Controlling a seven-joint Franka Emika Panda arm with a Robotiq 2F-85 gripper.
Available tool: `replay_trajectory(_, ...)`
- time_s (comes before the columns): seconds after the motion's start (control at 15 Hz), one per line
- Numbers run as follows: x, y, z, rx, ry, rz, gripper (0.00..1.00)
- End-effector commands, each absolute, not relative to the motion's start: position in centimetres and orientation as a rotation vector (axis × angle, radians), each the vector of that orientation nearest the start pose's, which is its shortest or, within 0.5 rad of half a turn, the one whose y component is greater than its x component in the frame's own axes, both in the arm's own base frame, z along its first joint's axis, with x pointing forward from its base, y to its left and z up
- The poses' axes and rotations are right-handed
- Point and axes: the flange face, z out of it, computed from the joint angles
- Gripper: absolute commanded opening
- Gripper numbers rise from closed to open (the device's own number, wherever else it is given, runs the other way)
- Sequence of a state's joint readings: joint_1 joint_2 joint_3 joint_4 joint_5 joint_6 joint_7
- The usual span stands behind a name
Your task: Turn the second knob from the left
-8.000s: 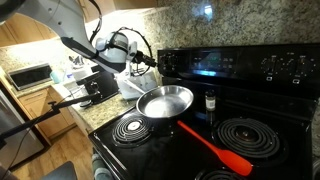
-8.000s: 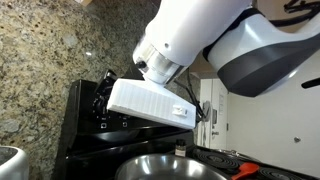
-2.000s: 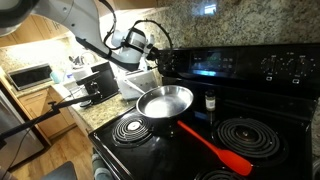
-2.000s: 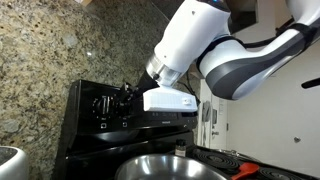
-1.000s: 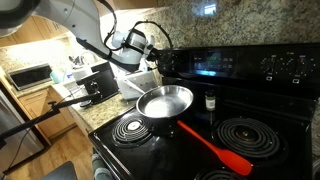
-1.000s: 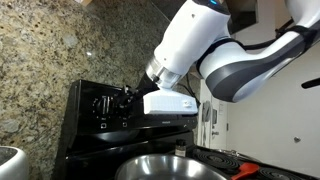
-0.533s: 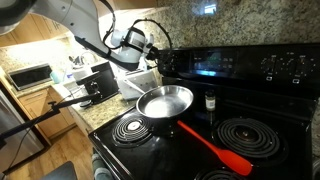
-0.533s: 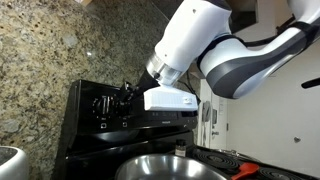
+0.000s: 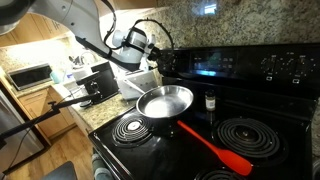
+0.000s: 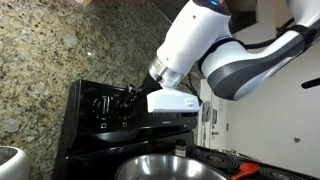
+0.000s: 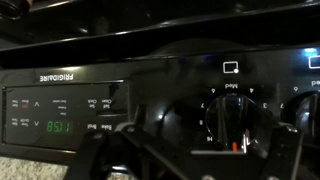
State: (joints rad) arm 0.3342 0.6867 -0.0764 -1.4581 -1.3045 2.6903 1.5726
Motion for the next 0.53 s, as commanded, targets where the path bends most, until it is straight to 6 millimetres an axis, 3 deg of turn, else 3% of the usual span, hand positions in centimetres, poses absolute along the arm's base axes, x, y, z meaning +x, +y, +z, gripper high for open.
replay_trajectory(0.0, 70.71, 22.92, 32.90, -2.972, 0.283, -1.543, 1.00)
replay_trajectory(0.07, 70.79, 22.87, 32.99, -2.965, 0.293, -1.558, 0.75)
replay_trajectory(0.13, 70.72, 22.88, 32.92, -2.973, 0.286, -1.548, 0.74)
replay_trajectory(0.47, 70.38, 23.86, 33.20, -2.965, 0.268, -1.550, 0.36)
